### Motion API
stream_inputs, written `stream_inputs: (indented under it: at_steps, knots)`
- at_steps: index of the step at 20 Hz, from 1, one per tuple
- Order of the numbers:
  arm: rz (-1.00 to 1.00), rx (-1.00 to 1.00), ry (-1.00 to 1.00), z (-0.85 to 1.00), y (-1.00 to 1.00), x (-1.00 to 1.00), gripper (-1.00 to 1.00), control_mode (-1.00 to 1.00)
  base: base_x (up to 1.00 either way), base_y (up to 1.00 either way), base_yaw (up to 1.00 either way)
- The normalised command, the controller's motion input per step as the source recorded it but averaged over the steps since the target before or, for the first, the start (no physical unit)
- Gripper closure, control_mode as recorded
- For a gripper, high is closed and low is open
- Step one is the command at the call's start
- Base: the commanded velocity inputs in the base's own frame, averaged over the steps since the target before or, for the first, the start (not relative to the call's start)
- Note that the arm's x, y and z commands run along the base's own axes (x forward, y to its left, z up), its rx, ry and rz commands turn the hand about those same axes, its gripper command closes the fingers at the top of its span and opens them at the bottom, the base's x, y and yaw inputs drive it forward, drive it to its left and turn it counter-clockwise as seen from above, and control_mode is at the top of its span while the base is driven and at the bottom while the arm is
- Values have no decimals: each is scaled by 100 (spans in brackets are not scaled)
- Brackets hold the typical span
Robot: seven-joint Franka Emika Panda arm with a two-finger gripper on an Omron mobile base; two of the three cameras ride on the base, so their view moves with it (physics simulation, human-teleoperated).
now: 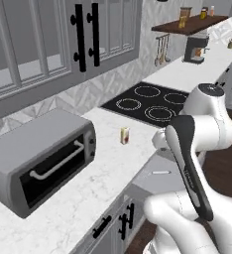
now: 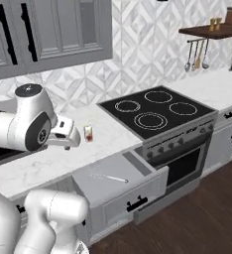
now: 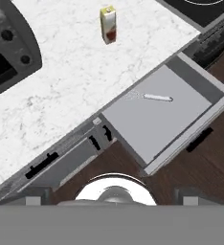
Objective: Pick the whisk from the drawer and place it on the counter.
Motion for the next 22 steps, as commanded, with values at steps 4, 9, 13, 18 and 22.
stream_inputs:
  at_steps: [4,9,13,18,22]
  knots:
    - [0,0,0,0,0,0,-100,100,-6,88,-63]
    - [-7,3,3,-32,-4,52,-100,-100,19,33,-18]
    - [0,2,16,-100,-87,98,-100,-100,0,0,0]
    - [-10,2,19,-100,-100,79,-100,-100,0,0,0]
    - [-18,0,15,-100,-100,76,-100,-100,0,0,0]
